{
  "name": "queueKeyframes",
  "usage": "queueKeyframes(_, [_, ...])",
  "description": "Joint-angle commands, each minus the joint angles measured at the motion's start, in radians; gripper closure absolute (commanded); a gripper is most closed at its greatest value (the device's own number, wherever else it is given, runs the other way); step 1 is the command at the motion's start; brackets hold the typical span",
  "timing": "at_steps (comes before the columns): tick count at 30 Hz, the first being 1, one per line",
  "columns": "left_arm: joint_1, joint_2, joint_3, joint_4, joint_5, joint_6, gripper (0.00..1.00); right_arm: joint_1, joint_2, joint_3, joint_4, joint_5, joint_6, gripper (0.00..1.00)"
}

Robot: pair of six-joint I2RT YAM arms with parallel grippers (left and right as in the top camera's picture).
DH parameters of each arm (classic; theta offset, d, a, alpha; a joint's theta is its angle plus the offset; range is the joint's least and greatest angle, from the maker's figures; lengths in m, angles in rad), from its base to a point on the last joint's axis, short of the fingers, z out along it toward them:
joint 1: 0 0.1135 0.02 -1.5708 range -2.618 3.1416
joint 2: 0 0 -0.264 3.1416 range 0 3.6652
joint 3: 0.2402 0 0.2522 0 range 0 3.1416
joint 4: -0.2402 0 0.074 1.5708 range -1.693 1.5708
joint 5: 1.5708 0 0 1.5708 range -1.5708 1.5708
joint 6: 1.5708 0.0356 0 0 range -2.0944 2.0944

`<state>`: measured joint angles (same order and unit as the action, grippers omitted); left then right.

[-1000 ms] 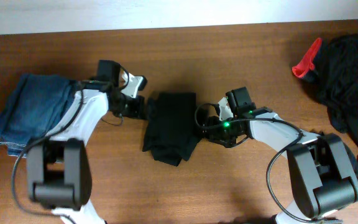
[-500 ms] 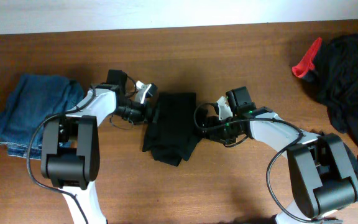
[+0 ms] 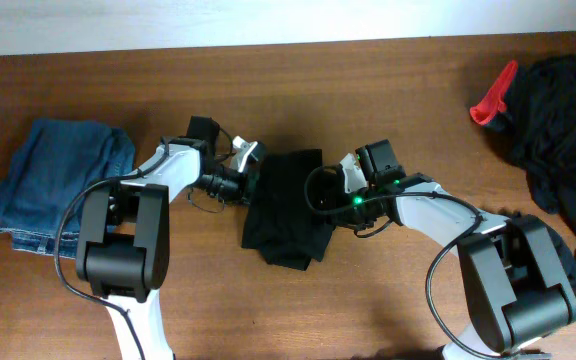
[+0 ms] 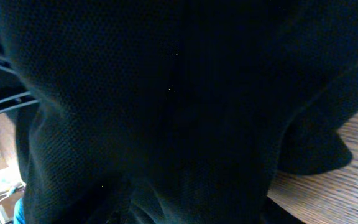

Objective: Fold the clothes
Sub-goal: 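Carry the shirt left with the left gripper and place it on the jeans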

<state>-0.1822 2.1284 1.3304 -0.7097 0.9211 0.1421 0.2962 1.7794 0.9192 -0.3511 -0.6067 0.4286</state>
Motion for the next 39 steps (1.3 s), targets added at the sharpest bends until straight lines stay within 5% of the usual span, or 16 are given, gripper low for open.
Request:
queueKeyframes(1, [0.020, -0.020, 0.001, -0.003, 0.099, 0.018, 0.99, -0.023, -0.026, 0.016, -0.012, 0.016, -0.013, 0.45])
queueKeyframes(13, [0.182, -0.347, 0.122, -0.046, 0.099, 0.009, 0.99, -0.179, -0.083, 0.016, -0.138, 0.016, -0.060, 0.44])
queueKeyframes(21, [0.356, -0.496, 0.222, -0.061, -0.078, -0.049, 1.00, -0.179, -0.083, 0.016, -0.174, 0.016, -0.101, 0.43])
queueKeyframes(29, [0.642, -0.474, 0.228, -0.007, -0.213, -0.132, 1.00, -0.179, -0.083, 0.016, -0.177, 0.017, -0.104, 0.44])
queueKeyframes(39, [0.815, -0.285, 0.222, 0.061, -0.338, -0.251, 1.00, -0.179, -0.083, 0.016, -0.186, 0.016, -0.103, 0.44])
